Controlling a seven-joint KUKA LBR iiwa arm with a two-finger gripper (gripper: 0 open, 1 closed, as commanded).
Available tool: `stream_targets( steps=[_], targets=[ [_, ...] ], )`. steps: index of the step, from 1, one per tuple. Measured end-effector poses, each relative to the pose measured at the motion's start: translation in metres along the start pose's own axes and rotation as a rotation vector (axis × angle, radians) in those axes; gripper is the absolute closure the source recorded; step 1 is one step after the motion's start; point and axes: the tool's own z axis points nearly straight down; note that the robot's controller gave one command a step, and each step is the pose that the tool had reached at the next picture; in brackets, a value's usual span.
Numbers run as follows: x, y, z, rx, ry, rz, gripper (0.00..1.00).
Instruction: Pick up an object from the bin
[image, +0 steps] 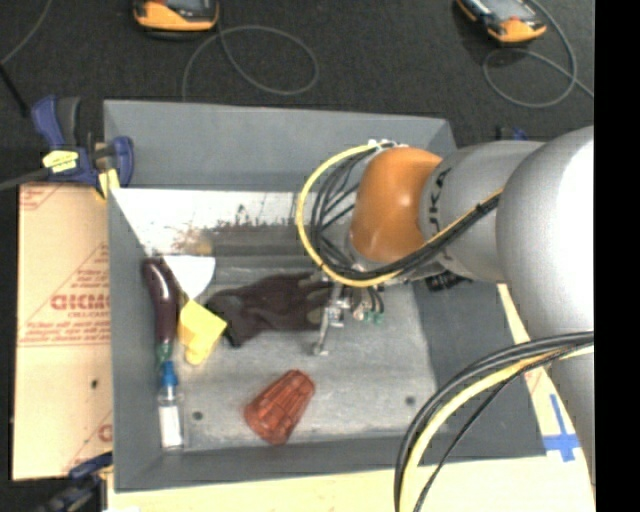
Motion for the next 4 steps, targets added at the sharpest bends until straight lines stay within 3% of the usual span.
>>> stream_targets(
  steps=[1,2,3,4],
  targets=[
    [-0.001,0.0,-0.001,0.0,-0.002,-0.001,1.0],
    [-0.001,0.0,-0.001,0.0,-0.002,-0.001,1.0],
    [0.005,0.018,-0.097,0.0,-0.005,-0.03,1.0],
    [0.005,0.018,-0.097,0.0,-0.005,-0.031,1.0]
  ],
)
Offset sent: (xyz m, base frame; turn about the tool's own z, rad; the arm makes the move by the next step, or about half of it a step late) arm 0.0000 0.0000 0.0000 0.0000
